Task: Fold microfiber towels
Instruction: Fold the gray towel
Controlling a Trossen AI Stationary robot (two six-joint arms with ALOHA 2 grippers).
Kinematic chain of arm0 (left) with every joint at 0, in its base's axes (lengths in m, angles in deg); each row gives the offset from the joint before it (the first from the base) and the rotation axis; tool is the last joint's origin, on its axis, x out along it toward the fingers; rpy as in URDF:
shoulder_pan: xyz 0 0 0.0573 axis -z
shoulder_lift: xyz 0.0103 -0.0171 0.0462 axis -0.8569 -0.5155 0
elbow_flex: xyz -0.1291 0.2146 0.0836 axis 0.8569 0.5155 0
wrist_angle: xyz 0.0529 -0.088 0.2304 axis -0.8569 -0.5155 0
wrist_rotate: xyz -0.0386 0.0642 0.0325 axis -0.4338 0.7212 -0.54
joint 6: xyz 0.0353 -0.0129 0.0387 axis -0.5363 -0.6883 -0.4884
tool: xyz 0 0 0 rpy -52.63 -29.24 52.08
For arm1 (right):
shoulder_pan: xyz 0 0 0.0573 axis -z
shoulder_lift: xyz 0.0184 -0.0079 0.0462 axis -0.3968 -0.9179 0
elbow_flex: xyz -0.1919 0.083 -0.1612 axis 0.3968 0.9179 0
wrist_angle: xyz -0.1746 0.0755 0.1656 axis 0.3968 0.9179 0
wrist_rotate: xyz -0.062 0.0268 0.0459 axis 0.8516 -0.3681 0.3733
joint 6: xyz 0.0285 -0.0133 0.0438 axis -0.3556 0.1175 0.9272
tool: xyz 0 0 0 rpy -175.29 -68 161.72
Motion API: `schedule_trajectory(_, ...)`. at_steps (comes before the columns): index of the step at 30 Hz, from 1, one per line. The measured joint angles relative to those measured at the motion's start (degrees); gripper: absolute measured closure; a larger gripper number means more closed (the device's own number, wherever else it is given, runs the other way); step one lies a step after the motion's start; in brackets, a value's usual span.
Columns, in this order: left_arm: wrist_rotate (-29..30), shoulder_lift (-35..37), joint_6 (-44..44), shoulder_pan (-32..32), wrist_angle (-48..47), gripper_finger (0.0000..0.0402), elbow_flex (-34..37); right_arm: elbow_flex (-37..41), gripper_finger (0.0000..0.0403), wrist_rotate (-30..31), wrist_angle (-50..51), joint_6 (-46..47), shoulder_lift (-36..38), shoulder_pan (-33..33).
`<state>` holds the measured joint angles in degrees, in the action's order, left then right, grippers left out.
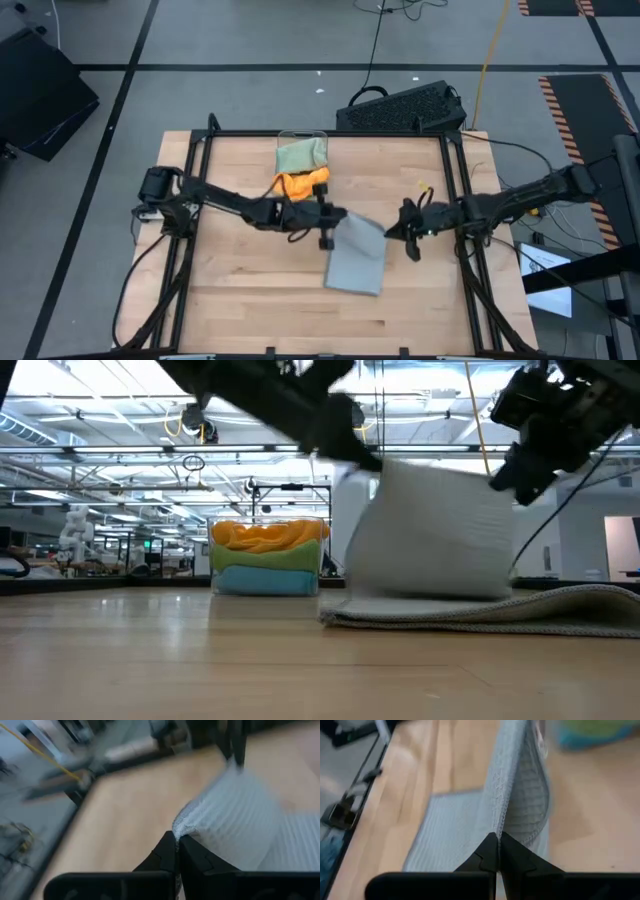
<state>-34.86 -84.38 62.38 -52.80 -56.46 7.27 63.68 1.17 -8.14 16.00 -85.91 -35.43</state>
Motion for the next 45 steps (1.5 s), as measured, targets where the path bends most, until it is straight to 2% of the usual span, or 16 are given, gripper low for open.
schedule_trajectory(2, -0.1, 1.5, -1.1, -1.4, 2.7, 0.039, -0.4, 0.0, 0.0399, 0.0, 1.2, -2.3, 2.9, 2.8)
schedule_trajectory(4, -1.1, 3.8, -2.1, -2.6, 1.2, 0.0388, -0.2, 0.0, 0.0399, -0.1, 0.9, -4.6, 4.8, 5.2)
schedule_trajectory(6, -3.9, 4.9, -2.6, -4.1, 1.9, 0.0392, -0.3, -0.1, 0.0399, -0.3, 1.4, -6.8, 6.7, 7.5)
schedule_trajectory(13, -10.2, 6.4, 0.2, -6.2, -2.7, 0.0388, -0.3, -0.1, 0.0399, -6.4, 2.1, -9.7, 8.8, 13.3)
schedule_trajectory(20, -12.4, 6.4, 3.5, -4.9, -9.6, 0.0392, 0.0, -0.1, 0.0399, -7.7, 3.5, -10.5, 7.6, 13.8)
schedule_trajectory(24, -12.4, 6.5, 3.9, -3.5, -9.7, 0.039, 0.0, -0.7, 0.0399, -7.9, 3.5, -14.2, 7.4, 15.0)
schedule_trajectory(32, -8.0, 6.5, 3.2, -3.5, -8.0, 0.0387, 0.0, -6.7, 0.0399, -7.5, 8.6, -18.6, 7.1, 18.6)
schedule_trajectory(38, -8.1, 6.5, 3.0, -3.9, -7.2, 0.0396, 0.0, -7.2, 0.0399, -7.6, 10.2, -15.7, 6.5, 18.0)
schedule_trajectory(42, -11.9, 6.5, 4.7, -3.5, -8.9, 0.0387, 0.0, -6.5, 0.0399, -7.8, 9.2, -13.5, 5.5, 16.2)
schedule_trajectory(45, -12.5, 6.5, 6.4, -2.2, -11.1, 0.0392, 0.0, -6.0, 0.0399, -7.8, 9.1, -12.5, 4.1, 14.7)
